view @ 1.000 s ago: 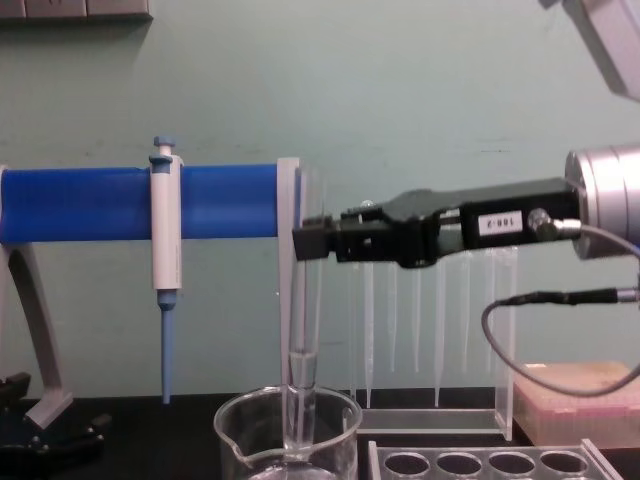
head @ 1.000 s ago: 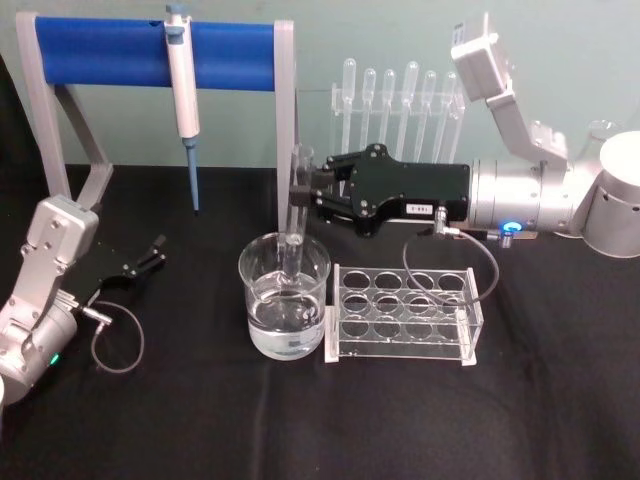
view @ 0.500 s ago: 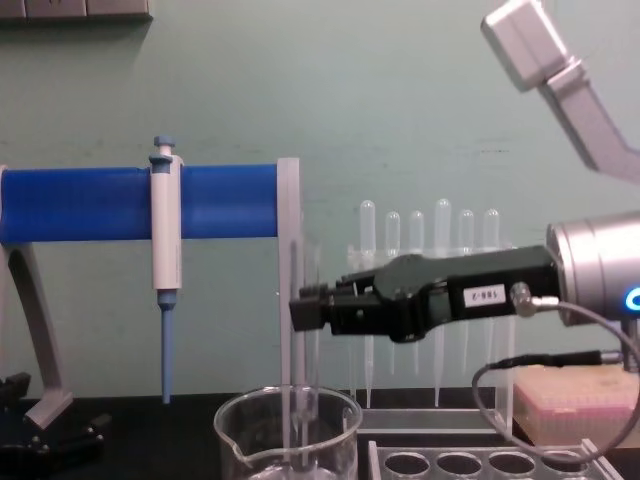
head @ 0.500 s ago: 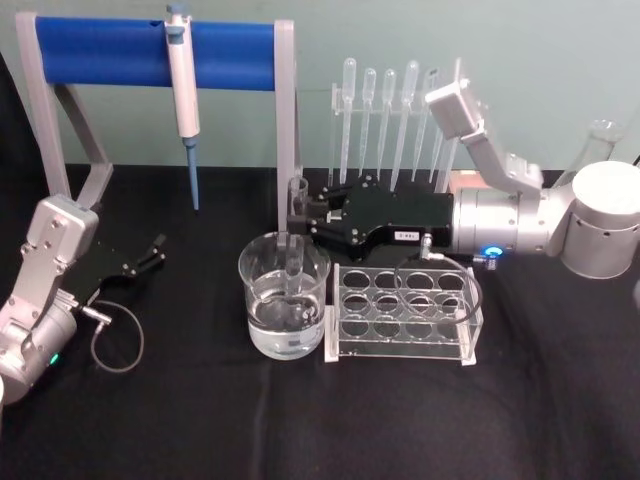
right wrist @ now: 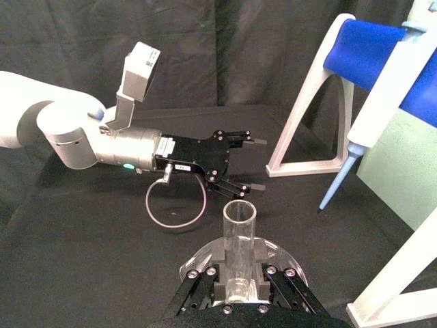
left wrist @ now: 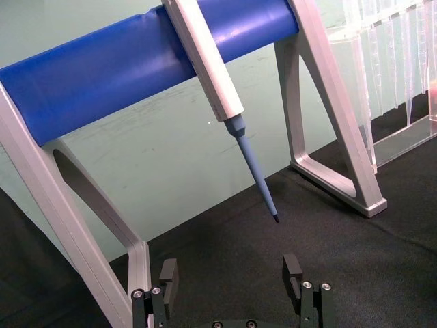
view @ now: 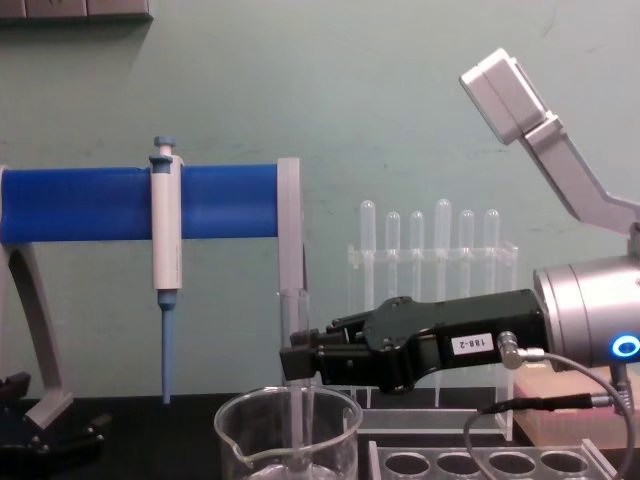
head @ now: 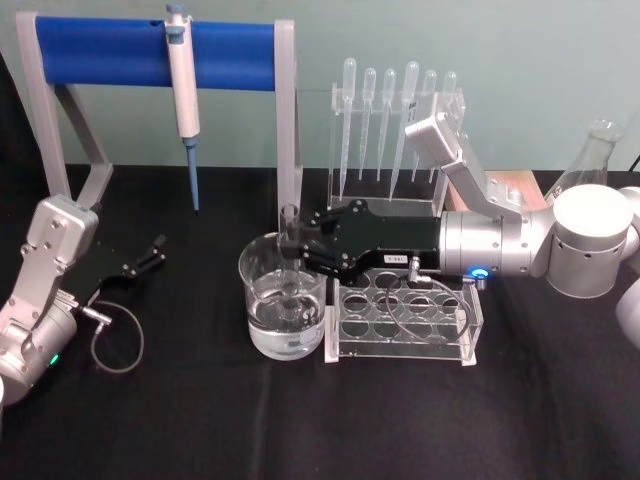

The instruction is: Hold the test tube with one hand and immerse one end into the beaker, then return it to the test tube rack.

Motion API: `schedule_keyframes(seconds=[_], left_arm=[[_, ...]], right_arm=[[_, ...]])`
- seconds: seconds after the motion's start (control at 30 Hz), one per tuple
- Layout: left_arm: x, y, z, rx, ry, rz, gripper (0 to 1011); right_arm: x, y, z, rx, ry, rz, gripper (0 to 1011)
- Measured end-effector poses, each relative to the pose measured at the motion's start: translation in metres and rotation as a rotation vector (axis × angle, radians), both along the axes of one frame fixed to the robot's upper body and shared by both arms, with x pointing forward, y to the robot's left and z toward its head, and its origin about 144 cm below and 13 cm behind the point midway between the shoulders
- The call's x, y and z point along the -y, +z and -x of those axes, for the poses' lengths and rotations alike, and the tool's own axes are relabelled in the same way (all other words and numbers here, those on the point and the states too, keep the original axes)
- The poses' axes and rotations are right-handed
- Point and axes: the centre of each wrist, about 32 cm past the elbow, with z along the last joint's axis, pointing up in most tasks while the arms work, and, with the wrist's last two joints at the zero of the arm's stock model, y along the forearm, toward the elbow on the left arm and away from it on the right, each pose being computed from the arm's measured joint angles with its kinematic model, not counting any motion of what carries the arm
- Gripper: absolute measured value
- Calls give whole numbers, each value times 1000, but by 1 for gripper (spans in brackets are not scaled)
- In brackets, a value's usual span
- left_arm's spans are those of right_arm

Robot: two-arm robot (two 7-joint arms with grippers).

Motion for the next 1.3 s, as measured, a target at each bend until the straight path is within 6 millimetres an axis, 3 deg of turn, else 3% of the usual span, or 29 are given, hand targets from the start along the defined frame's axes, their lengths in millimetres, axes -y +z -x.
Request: schedule_keyframes(seconds=[1.3], left_arm=[[0, 0, 0, 0, 0, 0, 1000]], right_arm=[[1, -5, 3, -3, -8, 6, 234]])
